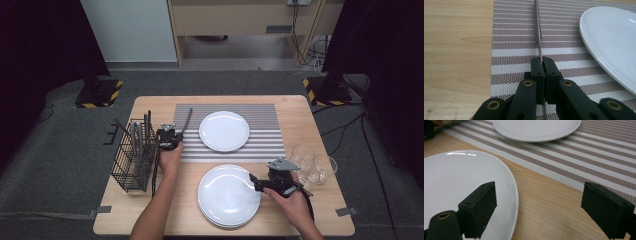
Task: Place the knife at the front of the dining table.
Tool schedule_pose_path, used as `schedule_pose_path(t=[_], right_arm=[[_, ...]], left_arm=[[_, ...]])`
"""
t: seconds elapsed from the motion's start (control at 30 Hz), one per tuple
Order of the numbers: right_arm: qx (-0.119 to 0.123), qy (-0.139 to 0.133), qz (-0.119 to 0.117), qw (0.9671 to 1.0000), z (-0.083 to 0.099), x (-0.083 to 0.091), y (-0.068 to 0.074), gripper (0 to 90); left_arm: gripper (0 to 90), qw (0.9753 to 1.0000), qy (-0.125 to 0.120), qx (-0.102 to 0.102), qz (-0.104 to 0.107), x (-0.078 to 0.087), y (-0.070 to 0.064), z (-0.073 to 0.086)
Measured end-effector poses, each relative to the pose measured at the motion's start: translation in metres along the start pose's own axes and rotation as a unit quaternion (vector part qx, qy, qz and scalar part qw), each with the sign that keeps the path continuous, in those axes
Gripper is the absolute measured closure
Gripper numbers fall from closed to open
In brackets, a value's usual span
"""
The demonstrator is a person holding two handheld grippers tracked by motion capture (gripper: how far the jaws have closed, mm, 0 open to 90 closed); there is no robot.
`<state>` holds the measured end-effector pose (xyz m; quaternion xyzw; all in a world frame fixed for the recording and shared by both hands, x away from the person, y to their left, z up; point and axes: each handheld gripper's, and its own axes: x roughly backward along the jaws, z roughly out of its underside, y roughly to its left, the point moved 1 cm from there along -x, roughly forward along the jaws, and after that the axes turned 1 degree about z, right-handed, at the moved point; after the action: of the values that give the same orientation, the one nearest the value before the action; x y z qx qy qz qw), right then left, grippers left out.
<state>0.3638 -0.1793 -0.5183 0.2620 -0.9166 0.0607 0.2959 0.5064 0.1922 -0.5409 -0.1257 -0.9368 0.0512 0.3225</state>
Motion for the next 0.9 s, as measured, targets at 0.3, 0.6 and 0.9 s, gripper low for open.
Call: schedule_pose_path(t=[0.3,0.6,0.9], right_arm=[[0.002,0.001,-0.001,1.0,0.0004,-0.0007,0.0014,13.3],[0.001,0.002,0.0,1.0,0.0005,-0.0008,0.0013,13.2],[-0.001,0.001,0.001,1.0,0.0007,0.0,-0.0007,13.3]], left_arm=[[87.2,0.9999,0.008,-0.007,0.001,-0.0002,-0.0013,0.0004],[86.2,0.9996,0.024,-0.005,0.016,-0.0056,-0.0043,-0.0014],[85.2,0.9994,0.028,-0.01,0.016,-0.0077,-0.0067,-0.0023]])
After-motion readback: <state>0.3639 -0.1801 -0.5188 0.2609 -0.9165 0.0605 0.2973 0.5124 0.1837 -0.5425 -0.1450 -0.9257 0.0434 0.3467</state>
